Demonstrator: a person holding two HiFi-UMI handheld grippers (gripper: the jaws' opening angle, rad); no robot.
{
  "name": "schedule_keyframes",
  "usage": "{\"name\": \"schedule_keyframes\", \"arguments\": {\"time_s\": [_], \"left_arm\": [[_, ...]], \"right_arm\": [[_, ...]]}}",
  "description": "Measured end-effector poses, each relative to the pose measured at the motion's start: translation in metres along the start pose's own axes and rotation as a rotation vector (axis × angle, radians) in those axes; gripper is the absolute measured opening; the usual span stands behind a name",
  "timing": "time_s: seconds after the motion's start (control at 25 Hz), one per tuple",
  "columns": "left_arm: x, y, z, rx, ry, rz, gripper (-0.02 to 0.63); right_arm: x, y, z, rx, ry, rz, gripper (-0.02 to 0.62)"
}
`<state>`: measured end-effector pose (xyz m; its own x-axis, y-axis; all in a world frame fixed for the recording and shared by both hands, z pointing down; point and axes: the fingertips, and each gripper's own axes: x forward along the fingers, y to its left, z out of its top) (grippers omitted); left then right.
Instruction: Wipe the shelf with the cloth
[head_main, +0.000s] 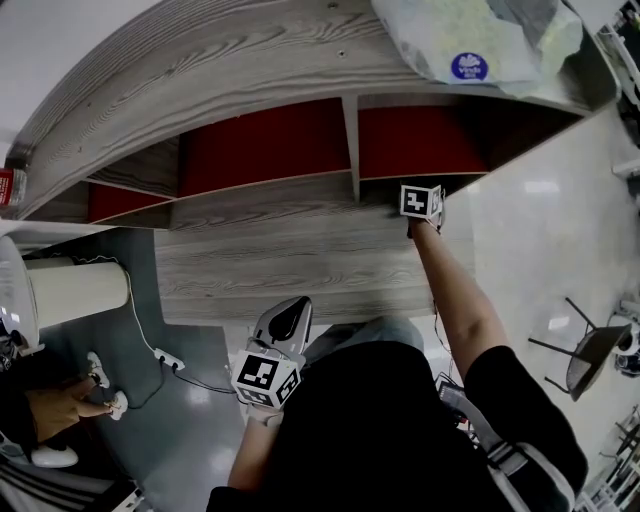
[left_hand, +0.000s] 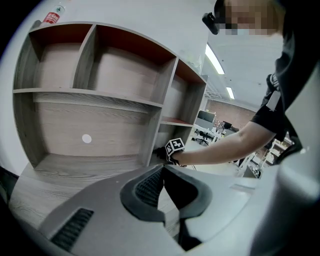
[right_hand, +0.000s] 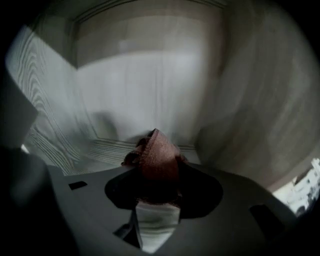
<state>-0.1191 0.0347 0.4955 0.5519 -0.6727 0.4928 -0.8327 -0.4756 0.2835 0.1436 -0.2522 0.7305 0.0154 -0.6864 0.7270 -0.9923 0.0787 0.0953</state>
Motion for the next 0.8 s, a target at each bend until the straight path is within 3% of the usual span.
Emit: {"name": "schedule_keyframes", "arguments": {"time_s": [0.32,0.8], "left_arm": [[0.003,-0.005,-0.002,0.019,0.008,-0.043,0.008],[-0.013,0.009,-0.01,-0.018,-0.005,-0.006,0.008]], "right_arm": [[-0.019,-0.012,-0.019,0.066,0.001,-0.073,0.152],[-0.022,0.038,-0.023,0.118,0.012,0.063,0.14]]}}
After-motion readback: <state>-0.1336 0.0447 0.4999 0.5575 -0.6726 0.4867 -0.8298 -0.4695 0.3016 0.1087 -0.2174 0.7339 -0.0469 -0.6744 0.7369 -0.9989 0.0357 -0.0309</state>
